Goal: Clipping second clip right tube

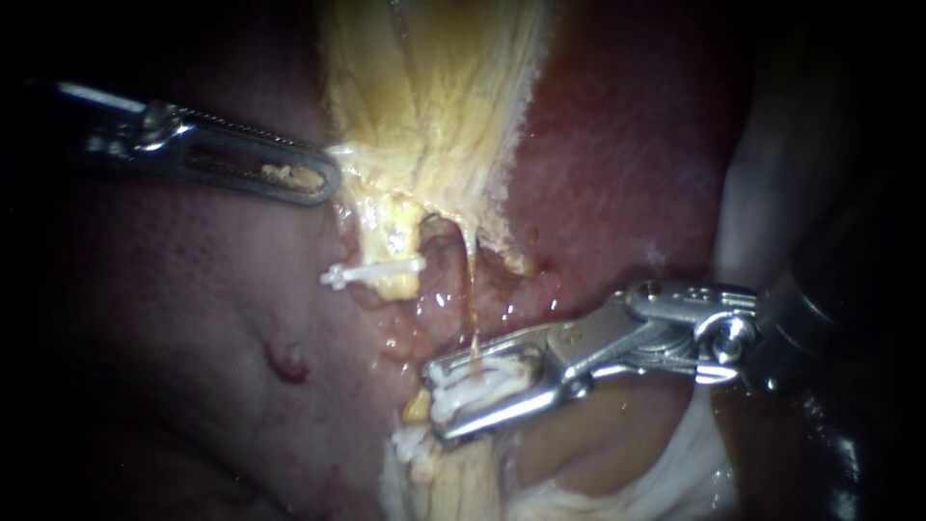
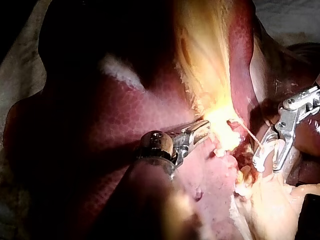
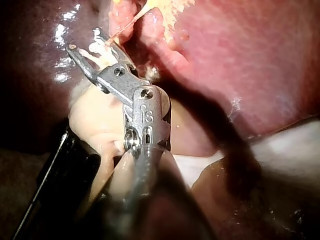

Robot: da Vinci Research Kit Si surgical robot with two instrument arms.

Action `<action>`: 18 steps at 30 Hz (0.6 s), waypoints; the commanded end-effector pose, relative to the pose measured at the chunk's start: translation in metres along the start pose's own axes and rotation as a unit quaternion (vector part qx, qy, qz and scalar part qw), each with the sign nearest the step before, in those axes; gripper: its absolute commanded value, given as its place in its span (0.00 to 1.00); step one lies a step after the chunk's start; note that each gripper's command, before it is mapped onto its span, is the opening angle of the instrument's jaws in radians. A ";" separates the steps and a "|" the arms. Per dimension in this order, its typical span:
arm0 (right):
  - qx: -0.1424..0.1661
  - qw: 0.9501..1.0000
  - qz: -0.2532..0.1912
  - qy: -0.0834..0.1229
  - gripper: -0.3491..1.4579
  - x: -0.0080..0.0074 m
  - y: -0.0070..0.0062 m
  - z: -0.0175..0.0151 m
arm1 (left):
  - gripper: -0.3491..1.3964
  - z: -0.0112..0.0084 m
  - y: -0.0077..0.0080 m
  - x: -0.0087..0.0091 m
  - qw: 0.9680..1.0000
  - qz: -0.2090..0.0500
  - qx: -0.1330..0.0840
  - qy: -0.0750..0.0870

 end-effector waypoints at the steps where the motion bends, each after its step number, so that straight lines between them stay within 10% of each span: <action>1: 0.000 1.000 0.002 0.000 0.18 0.0000 -0.0001 -0.0001 | 0.00 0.0000 0.0000 0.0000 1.000 0.000 0.000 0.000; 5: 0.001 1.000 0.014 0.000 0.00 0.0000 -0.0001 -0.0002 | 0.00 0.0000 0.0000 0.0000 1.000 0.000 0.000 0.000; 18: 0.004 0.998 0.063 0.002 0.00 -0.0001 0.0001 -0.0006 | 0.00 0.0000 0.0001 0.0000 1.000 0.000 0.000 0.000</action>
